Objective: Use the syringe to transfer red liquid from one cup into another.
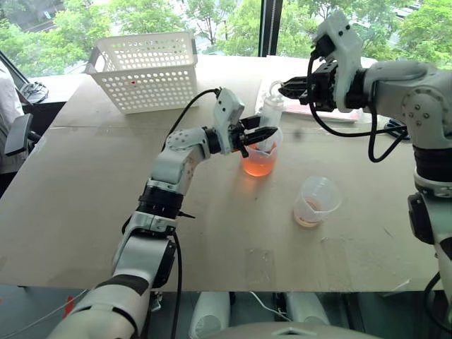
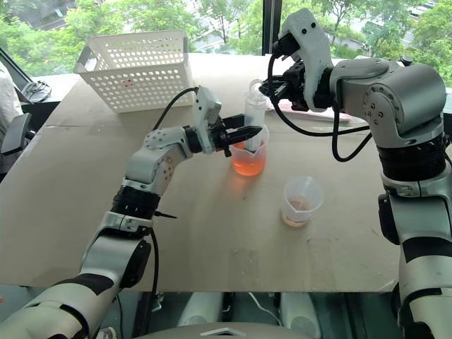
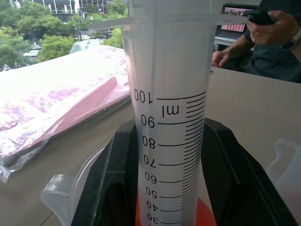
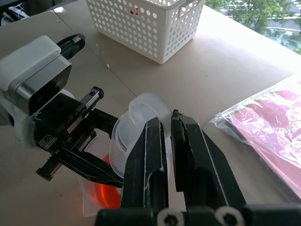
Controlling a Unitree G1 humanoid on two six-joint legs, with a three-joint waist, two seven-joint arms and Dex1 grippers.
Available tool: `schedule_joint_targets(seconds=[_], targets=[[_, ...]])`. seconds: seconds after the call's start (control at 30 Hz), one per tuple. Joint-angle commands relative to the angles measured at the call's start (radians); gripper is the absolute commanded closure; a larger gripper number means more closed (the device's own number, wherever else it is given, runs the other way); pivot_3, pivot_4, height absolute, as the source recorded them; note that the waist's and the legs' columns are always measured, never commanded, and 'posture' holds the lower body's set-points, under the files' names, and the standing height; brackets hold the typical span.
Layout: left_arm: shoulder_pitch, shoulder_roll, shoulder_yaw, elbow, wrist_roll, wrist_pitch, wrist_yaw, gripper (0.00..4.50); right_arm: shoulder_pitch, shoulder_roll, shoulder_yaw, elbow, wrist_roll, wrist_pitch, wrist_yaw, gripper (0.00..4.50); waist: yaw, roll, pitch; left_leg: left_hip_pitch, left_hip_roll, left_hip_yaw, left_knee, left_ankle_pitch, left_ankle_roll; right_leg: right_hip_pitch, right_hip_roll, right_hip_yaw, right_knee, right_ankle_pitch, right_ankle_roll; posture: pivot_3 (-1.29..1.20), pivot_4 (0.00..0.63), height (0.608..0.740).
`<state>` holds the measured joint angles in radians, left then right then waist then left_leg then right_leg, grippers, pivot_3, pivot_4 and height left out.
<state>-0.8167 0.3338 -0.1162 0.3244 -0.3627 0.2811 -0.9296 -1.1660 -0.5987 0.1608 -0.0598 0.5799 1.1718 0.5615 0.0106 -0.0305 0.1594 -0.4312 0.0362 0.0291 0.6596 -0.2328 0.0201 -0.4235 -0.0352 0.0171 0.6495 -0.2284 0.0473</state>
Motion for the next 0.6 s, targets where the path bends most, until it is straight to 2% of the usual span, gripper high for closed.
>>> schedule_joint_targets(seconds=[0.03,0.6], targets=[[0.007,-0.005,0.002,-0.063,0.0,-0.008,-0.023,3.23,-0.025,0.001,-0.044,-0.013,-0.029,-0.014,-0.009,4.41,0.0,0.0,0.0,0.0,0.0,0.0,0.0,0.0,0.0,0.0,0.0,0.0,0.0,0.0,0.0,0.0,0.15,0.74],[0.022,-0.007,0.007,-0.059,0.015,0.017,-0.046,3.23,-0.114,0.024,-0.09,0.036,-0.072,-0.082,-0.014,4.41,-0.002,0.0,0.0,0.0,0.0,0.0,0.002,0.0,0.0,0.0,0.0,0.0,0.003,0.0,0.0,0.0,0.15,0.74]])
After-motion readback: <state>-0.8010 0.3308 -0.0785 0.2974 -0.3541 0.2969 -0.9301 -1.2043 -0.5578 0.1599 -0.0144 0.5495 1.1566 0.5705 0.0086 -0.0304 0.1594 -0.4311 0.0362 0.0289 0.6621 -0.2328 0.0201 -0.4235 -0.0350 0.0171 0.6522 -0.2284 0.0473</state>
